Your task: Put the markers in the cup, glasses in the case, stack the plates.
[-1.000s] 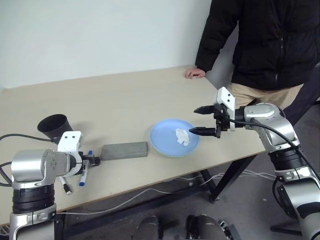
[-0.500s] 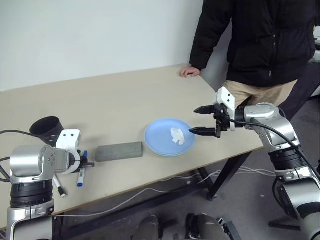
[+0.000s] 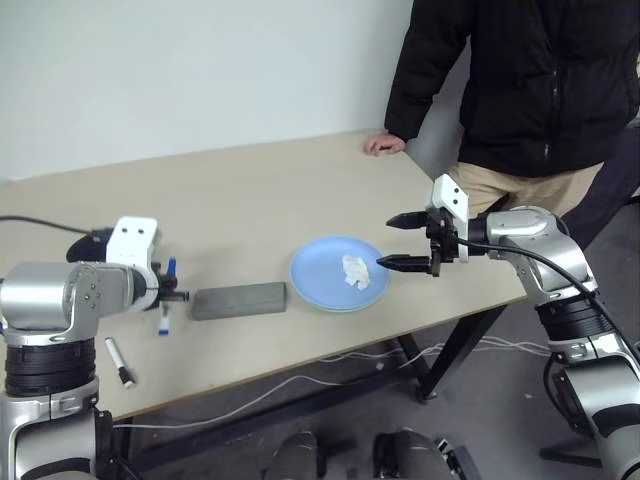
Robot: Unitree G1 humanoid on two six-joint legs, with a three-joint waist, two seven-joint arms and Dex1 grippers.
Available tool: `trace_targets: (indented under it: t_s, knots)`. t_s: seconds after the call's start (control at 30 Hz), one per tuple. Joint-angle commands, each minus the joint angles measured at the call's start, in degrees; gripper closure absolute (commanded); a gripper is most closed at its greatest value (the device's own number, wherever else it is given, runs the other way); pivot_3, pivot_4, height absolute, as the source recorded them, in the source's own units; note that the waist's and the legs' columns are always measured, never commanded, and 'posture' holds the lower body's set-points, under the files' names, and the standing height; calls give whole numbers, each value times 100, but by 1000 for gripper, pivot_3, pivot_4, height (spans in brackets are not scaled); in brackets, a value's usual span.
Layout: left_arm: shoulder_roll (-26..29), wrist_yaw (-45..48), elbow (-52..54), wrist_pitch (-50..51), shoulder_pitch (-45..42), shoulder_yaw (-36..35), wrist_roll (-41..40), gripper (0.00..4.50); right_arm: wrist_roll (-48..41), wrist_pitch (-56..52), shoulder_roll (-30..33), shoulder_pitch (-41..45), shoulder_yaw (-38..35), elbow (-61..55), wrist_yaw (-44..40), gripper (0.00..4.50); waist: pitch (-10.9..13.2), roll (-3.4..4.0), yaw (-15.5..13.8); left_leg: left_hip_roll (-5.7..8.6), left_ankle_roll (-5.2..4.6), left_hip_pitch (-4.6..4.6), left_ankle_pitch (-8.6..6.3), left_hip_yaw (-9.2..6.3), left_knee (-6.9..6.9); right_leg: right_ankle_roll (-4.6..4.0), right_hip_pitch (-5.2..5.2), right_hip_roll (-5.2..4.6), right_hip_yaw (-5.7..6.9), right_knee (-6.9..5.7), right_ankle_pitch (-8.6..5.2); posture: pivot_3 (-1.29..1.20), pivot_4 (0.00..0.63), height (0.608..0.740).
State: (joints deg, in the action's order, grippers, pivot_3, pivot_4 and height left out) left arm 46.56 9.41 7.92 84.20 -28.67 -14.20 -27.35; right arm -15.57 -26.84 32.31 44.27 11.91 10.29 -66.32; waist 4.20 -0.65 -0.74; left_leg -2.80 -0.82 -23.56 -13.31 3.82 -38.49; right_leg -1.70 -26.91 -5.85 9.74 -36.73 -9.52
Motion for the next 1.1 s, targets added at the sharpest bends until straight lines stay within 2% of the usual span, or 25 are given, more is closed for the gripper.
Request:
trace_targets:
  t_s: [0.03,0.2,0.4,0.6,0.8,1.1]
  knots:
    - [58,230,264,-1301,-207,-114,294,4392,-16,26,-14,138,-129,-111,34,0,2,2,8,-11,16,0,10,-23,-11,1,14,-8,55,4,1,0,0,701]
    - [73,168,-72,-2870,-346,-249,833,4392,-34,38,-21,171,-136,-100,9,0,4,-2,65,4,17,4,5,-111,-47,19,34,-12,118,9,12,0,0,701]
    - [123,-133,-633,-3859,-653,-516,1322,4392,-11,78,-5,239,-161,-14,16,0,4,-4,42,24,12,-1,1,-131,-44,23,38,-5,107,5,15,0,0,701]
    - [245,-362,-1073,-4543,-497,-884,1702,4392,-7,92,26,203,-166,-6,5,0,4,-5,45,23,12,-2,1,-137,-43,23,40,-4,112,5,15,0,0,701]
    - [1,-465,-1182,-4936,147,-1134,1897,4392,-8,96,40,228,-163,17,-18,0,4,-4,45,21,12,1,1,-137,-44,23,40,-8,110,5,15,0,0,701]
    - [-207,-543,-1479,-5502,508,-1260,1999,4392,-19,99,44,278,-160,39,-56,0,4,-11,4,11,13,-3,1,-140,-52,22,43,-11,122,7,14,0,0,701]
